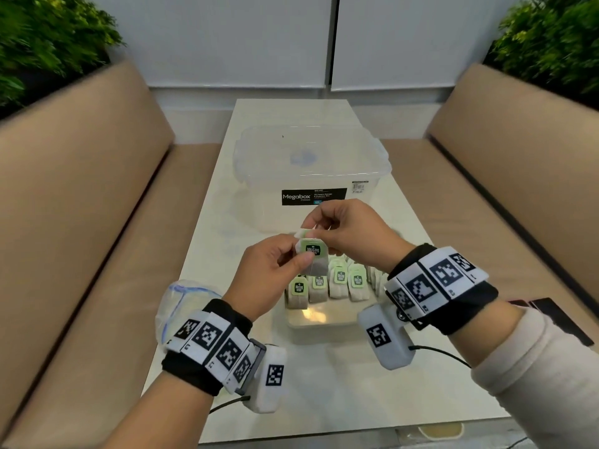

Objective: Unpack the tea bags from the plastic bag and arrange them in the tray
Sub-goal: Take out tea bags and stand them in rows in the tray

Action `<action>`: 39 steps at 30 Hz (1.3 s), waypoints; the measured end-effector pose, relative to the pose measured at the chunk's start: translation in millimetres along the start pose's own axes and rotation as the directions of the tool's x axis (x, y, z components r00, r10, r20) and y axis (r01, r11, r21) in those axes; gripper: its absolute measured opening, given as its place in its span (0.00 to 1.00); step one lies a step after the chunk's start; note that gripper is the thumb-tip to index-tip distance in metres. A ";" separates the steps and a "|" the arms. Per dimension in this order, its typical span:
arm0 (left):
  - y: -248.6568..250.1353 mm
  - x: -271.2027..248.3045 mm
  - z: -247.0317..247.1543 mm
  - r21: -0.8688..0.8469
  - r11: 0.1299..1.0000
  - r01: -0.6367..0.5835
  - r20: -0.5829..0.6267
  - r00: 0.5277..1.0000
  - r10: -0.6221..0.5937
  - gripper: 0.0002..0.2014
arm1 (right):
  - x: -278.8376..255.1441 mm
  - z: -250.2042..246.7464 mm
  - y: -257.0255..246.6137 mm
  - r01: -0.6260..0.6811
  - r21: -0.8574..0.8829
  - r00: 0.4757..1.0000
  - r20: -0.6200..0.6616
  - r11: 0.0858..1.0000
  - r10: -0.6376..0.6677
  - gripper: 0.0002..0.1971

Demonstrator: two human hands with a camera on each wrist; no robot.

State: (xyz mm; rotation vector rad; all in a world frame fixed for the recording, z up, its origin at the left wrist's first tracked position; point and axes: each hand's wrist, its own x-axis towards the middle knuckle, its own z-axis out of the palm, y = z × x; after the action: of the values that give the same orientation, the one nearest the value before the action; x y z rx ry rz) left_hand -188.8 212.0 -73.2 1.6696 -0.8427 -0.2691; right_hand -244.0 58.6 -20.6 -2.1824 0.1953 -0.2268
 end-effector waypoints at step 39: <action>-46.1 -11.4 9.9 -0.153 0.930 0.334 -0.108 0.930 -0.351 0.05 | 70.7 36.0 83.5 0.245 -0.722 0.777 0.545 0.647 0.315 0.08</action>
State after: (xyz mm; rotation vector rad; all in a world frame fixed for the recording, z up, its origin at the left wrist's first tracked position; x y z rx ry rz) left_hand -185.1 214.4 -121.5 1.6834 -0.4186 -0.4397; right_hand -171.7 22.8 -102.8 -2.9563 -0.0832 0.7963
